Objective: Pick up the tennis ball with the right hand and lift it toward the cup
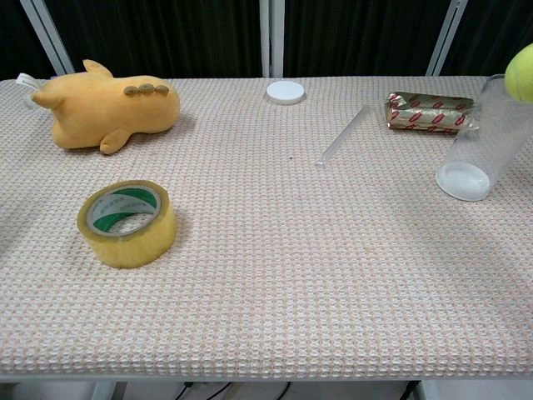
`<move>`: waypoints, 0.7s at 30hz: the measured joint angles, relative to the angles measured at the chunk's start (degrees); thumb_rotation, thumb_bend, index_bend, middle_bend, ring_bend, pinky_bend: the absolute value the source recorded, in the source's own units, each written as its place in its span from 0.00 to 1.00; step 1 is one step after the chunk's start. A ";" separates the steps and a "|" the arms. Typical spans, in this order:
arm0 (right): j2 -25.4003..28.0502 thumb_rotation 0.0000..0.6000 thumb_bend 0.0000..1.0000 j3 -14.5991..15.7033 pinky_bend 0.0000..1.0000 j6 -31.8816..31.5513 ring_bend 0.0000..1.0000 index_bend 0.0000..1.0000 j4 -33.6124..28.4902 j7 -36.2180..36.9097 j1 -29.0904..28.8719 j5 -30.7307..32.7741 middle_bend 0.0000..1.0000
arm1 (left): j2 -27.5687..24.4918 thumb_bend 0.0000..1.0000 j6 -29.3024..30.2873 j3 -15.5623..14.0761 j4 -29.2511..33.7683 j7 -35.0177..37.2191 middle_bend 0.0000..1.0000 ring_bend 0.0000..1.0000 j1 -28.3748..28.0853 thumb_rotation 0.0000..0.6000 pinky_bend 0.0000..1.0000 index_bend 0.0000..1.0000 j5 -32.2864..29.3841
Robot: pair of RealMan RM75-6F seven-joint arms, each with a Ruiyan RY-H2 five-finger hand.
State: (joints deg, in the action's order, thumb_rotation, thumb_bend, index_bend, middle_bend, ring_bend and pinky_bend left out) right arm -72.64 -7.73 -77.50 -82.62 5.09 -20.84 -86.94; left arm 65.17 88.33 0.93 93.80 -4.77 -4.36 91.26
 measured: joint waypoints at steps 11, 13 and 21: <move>0.63 1.00 0.22 0.15 0.26 -2.11 0.03 0.03 -0.76 0.35 0.50 -1.05 0.08 | 0.16 0.06 0.30 0.08 -0.16 0.13 0.00 0.00 -0.03 1.00 0.00 0.04 0.14; 1.31 1.00 0.21 0.07 0.24 -3.51 0.03 0.03 -0.87 0.78 1.24 -1.19 0.08 | 0.18 0.06 0.36 0.03 -0.29 0.32 0.00 0.00 0.06 1.00 0.00 0.04 0.09; 6.01 1.00 0.18 1.99 0.00 -8.86 0.00 0.00 -1.65 1.10 8.36 0.47 0.00 | 0.06 0.06 0.59 -0.06 -0.35 0.89 0.00 0.00 0.11 1.00 0.00 0.04 0.41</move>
State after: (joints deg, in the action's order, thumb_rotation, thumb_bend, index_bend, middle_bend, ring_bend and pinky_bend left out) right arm -66.63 -5.74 -86.37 -84.27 6.19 -12.48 -86.47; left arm 65.23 88.92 0.87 93.46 -3.88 -4.25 91.67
